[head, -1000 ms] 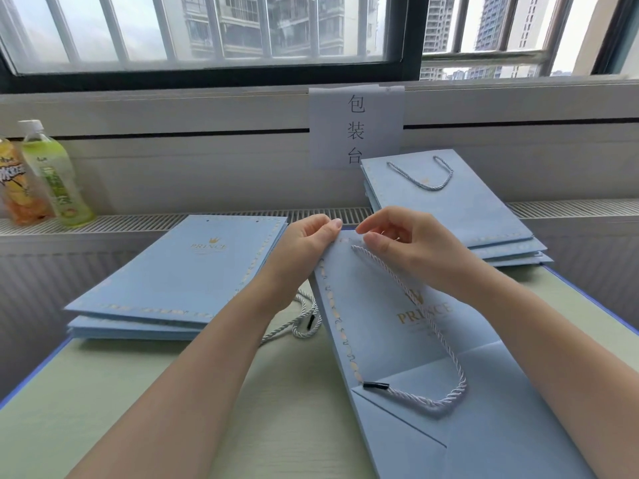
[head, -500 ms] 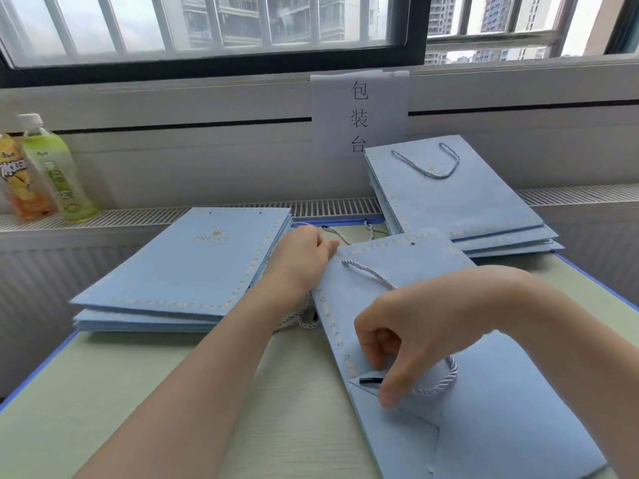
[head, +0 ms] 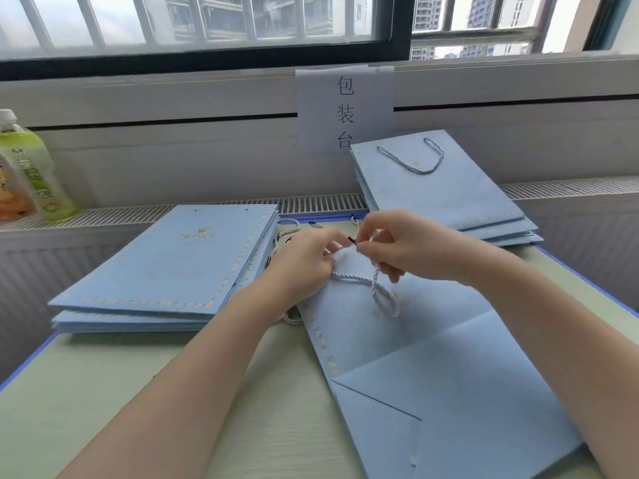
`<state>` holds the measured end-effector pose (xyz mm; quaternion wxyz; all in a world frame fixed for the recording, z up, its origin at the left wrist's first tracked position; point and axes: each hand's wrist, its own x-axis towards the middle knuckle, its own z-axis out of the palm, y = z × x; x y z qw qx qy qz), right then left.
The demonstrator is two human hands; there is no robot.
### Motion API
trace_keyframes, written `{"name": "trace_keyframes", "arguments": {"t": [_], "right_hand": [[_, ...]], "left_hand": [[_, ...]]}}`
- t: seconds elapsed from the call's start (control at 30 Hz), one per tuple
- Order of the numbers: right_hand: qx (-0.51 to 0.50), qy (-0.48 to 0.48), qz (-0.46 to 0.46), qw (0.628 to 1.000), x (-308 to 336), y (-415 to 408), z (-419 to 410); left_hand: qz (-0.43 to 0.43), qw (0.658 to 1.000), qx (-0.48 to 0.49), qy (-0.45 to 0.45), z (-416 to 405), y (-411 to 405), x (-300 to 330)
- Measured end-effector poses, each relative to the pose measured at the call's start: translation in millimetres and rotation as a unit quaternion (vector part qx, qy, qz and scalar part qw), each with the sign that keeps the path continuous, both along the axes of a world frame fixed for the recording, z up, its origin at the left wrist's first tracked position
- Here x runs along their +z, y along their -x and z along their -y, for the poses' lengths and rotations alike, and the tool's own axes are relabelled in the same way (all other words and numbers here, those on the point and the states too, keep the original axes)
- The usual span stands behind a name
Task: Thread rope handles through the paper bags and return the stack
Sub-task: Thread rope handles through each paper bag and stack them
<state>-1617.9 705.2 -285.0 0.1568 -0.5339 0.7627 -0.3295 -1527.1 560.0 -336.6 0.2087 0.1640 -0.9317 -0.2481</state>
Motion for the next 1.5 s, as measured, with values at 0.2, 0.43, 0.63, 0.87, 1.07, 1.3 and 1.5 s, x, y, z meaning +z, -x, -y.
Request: {"name": "trace_keyframes", "arguments": {"t": [0.2,0.43,0.63,0.87,1.07,1.3,1.5], "right_hand": [[-0.239,-0.018,-0.209,0.948,-11,41,-2],[-0.115,-0.005,-0.139,0.983,-20,30,7],[-0.108,0.008,-0.196,0.975,-26,24,11],[-0.044,0.094,-0.004,0.995,-23,7,16],[-0.125,0.079,-0.123,0.981,-20,16,11],[-0.069,0.047,-0.185,0.979,-21,12,10],[-0.031,0.067,-0.181,0.981,-27,12,15]], "left_hand": [[0.077,0.991,0.108,0.034,-10,-4,13],[0.115,0.974,0.155,0.117,-22,-4,7],[0.036,0.991,0.107,0.065,-25,3,-2],[0.019,0.995,0.092,-0.027,-14,3,4],[0.008,0.988,0.089,-0.123,-10,3,9],[-0.014,0.986,0.072,-0.151,-13,2,9],[-0.03,0.988,0.043,-0.147,-9,1,8]]}}
